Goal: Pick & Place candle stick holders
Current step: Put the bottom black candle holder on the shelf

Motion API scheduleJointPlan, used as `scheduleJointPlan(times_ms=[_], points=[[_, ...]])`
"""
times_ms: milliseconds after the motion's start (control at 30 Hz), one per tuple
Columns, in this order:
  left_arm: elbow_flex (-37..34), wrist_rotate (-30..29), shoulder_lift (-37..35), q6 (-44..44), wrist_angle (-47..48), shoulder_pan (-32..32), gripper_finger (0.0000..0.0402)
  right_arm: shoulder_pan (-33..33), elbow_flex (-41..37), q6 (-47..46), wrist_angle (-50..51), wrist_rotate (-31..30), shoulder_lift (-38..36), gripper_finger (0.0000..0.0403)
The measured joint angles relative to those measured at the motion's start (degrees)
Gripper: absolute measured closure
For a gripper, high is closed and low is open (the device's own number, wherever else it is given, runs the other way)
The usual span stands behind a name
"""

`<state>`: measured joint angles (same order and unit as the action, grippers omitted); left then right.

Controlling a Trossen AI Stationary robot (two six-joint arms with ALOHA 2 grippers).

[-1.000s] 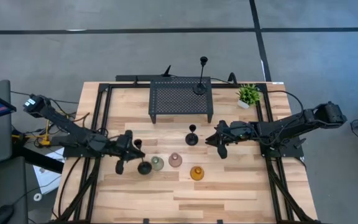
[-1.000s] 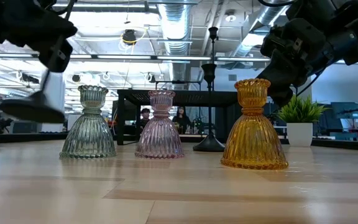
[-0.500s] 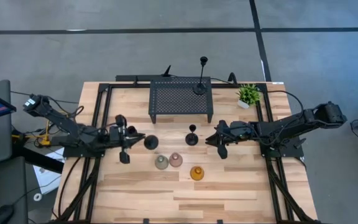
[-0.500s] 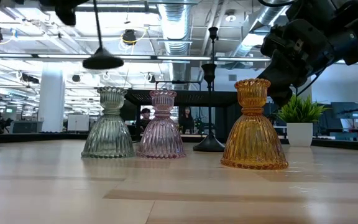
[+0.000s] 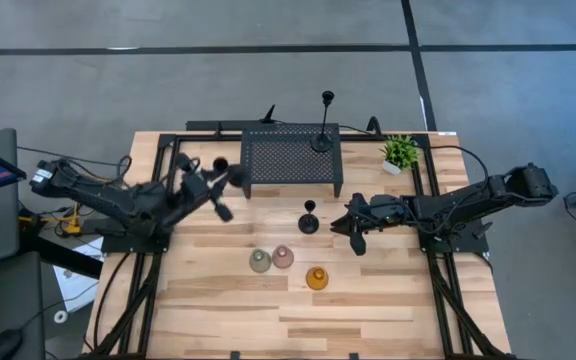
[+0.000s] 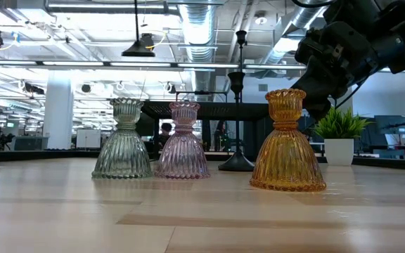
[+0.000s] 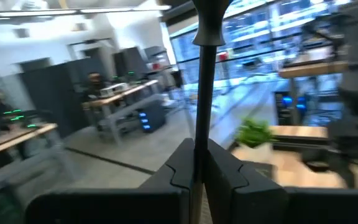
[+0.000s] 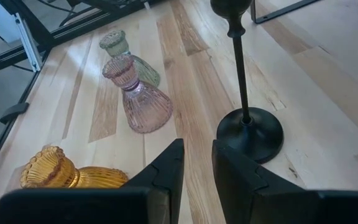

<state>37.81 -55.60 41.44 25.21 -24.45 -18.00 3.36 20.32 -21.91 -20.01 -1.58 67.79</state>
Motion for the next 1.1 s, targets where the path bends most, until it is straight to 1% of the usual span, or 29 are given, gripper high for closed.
scheduleJointPlan(times_ms=[33,100,200,333,433,500,633,700,800,900,1100], points=[[0.59,0.93,0.46,0.06,0.00,1.76,0.0384,0.00,0.00,0.00,0.01,0.00,0.00,0.0327],[1.22,4.73,1.16,-0.01,-0.02,5.65,0.0384,0.00,0.00,0.00,0.02,0.00,0.00,0.0327],[1.32,13.01,2.43,-2.31,0.04,12.11,0.0384,0.00,0.00,0.00,0.04,0.00,0.00,0.0327],[1.32,22.71,5.20,-8.34,0.00,21.35,0.0384,0.00,0.00,0.00,0.24,0.00,0.00,0.0327],[1.32,28.09,7.83,-11.38,0.18,28.70,0.0384,0.00,0.00,0.00,0.26,0.00,0.00,0.0327],[1.70,31.79,9.52,-14.97,0.15,33.87,0.0384,0.00,0.00,0.00,0.26,0.00,0.00,0.0327],[3.90,44.08,13.50,-23.18,0.00,44.35,0.0384,0.00,0.00,0.00,0.28,0.00,0.00,0.0327],[5.48,48.85,15.68,-26.58,0.05,48.37,0.0384,0.00,0.00,0.02,0.31,0.00,0.00,0.0327],[7.89,52.97,18.89,-29.72,-0.02,52.16,0.0384,0.00,0.00,0.04,0.50,0.00,0.00,0.0327],[10.11,55.48,22.30,-30.41,0.00,53.87,0.0384,0.00,0.00,1.33,0.50,0.00,0.00,0.0327],[13.31,55.98,27.72,-30.25,1.19,54.80,0.0384,0.00,0.00,2.40,0.49,0.00,0.00,0.0327]])
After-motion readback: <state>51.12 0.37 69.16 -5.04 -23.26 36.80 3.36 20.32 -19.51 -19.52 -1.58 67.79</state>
